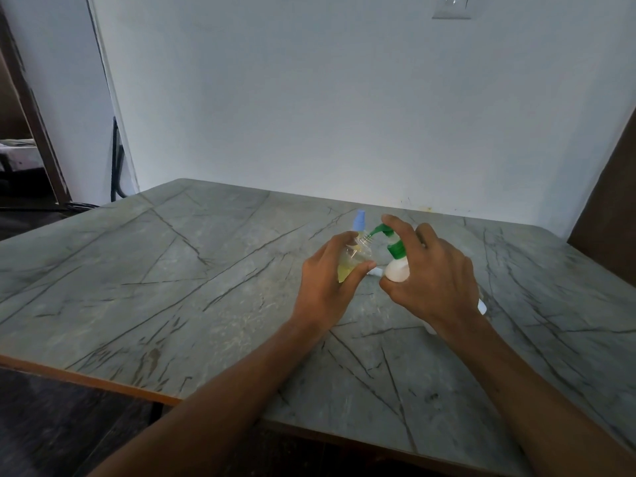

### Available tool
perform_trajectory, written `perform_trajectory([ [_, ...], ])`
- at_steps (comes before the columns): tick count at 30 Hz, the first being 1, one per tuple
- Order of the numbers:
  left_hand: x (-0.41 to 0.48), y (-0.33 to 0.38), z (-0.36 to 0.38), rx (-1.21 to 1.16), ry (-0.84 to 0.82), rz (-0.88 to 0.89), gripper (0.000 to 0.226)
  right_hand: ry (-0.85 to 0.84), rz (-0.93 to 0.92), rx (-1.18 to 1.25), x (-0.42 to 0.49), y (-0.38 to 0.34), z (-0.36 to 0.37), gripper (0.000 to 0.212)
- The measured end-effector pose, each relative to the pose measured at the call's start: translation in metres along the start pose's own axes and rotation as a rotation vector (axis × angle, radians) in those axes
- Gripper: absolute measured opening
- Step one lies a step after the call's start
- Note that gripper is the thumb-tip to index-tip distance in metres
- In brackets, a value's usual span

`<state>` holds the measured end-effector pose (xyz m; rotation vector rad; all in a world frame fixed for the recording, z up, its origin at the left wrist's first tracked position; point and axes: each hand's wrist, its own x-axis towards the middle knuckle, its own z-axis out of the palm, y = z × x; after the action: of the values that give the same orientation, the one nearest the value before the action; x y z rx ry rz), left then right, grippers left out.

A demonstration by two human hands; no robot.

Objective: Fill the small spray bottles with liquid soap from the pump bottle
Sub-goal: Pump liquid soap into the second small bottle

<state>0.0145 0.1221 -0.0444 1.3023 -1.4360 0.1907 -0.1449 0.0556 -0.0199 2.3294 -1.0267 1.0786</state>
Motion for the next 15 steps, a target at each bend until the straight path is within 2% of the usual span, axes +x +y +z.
perform_trajectory([
  [8, -0.0015, -0.0011, 0.0011, 0.005, -0.032, 0.033, 0.051, 0.040, -0.007, 0.045, 0.0004, 0.0005, -0.0005, 0.085],
  [15, -0.0001, 0.0002, 0.0000, -0.020, 0.010, 0.011, 0.050, 0.034, 0.004, -0.001, -0.0012, -0.0020, -0.0012, 0.095],
])
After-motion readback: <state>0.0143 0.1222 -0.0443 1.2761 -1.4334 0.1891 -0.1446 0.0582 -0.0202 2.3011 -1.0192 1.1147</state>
